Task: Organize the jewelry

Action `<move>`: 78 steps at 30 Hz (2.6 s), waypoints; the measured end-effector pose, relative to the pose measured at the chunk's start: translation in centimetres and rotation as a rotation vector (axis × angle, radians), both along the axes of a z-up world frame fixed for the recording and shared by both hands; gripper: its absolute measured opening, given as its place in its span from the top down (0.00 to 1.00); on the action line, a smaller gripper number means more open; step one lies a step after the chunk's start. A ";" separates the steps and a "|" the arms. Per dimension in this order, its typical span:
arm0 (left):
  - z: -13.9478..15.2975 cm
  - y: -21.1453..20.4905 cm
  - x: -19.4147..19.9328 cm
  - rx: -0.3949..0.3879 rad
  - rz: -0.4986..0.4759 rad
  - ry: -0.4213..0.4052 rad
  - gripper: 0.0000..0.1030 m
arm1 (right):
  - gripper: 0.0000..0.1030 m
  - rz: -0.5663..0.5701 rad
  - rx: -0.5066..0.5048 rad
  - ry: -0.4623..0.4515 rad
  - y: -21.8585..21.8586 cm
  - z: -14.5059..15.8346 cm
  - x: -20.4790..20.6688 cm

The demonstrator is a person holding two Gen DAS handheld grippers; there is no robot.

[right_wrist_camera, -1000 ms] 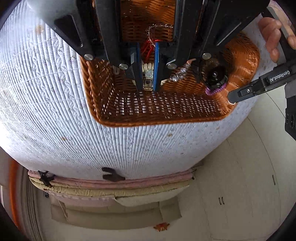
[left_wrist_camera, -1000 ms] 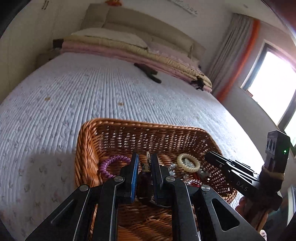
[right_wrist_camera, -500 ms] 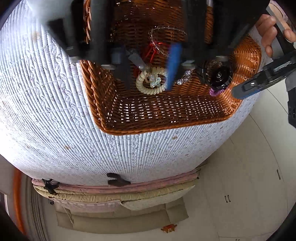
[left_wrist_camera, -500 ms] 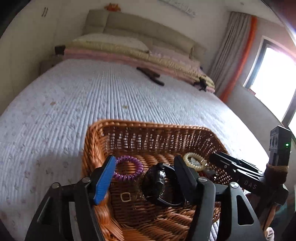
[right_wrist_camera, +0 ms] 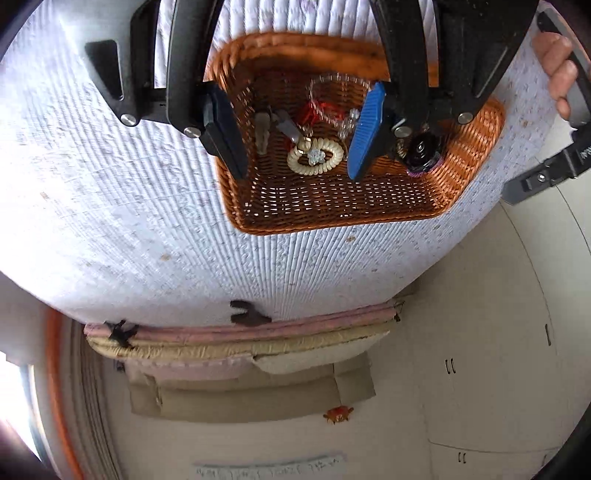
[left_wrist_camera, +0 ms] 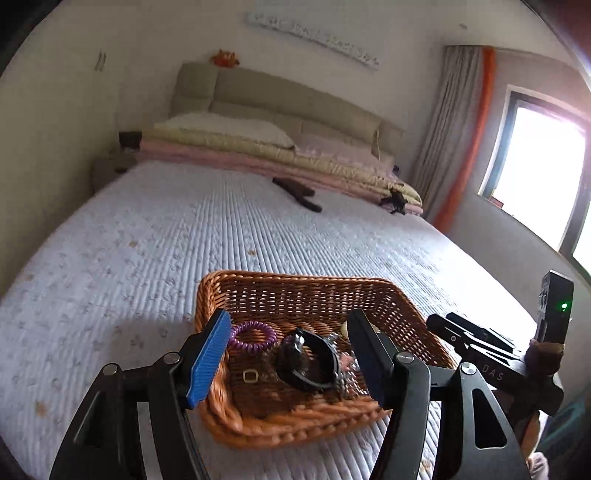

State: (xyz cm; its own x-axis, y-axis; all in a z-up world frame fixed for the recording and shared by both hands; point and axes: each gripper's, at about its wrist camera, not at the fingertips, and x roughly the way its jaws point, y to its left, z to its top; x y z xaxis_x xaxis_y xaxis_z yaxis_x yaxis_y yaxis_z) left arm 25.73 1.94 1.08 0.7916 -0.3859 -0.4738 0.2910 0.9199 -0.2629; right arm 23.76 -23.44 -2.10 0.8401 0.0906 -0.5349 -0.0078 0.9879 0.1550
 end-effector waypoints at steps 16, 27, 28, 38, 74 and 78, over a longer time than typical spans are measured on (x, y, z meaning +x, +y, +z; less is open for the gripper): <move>-0.3 -1.2 -19.0 0.115 0.090 -0.245 0.35 | 0.29 0.001 -0.085 -0.150 2.9 2.5 -17.2; -3.5 -1.2 -20.6 0.115 0.157 -0.292 0.35 | 0.29 -0.038 -0.121 -0.223 1.7 -0.3 -19.5; -3.9 -1.0 -20.5 0.105 0.163 -0.284 0.35 | 0.29 -0.039 -0.126 -0.218 1.7 -0.6 -19.4; -4.9 -1.6 -20.5 0.125 0.165 -0.296 0.35 | 0.29 -0.025 -0.146 -0.224 2.3 -1.3 -19.2; -5.5 -1.9 -19.8 0.150 0.171 -0.230 0.34 | 0.24 -0.035 -0.113 -0.179 2.0 -2.0 -18.1; -5.6 -2.1 -19.8 0.158 0.171 -0.231 0.34 | 0.24 -0.034 -0.108 -0.174 1.8 -2.1 -18.0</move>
State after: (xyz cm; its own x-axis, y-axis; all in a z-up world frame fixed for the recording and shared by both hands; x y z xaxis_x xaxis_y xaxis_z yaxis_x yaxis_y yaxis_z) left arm 5.90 -0.17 -4.49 0.9323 -0.1739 -0.3171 0.1639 0.9848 -0.0583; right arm 5.71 -21.60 -4.16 0.9224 0.0103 -0.3861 0.0088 0.9988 0.0478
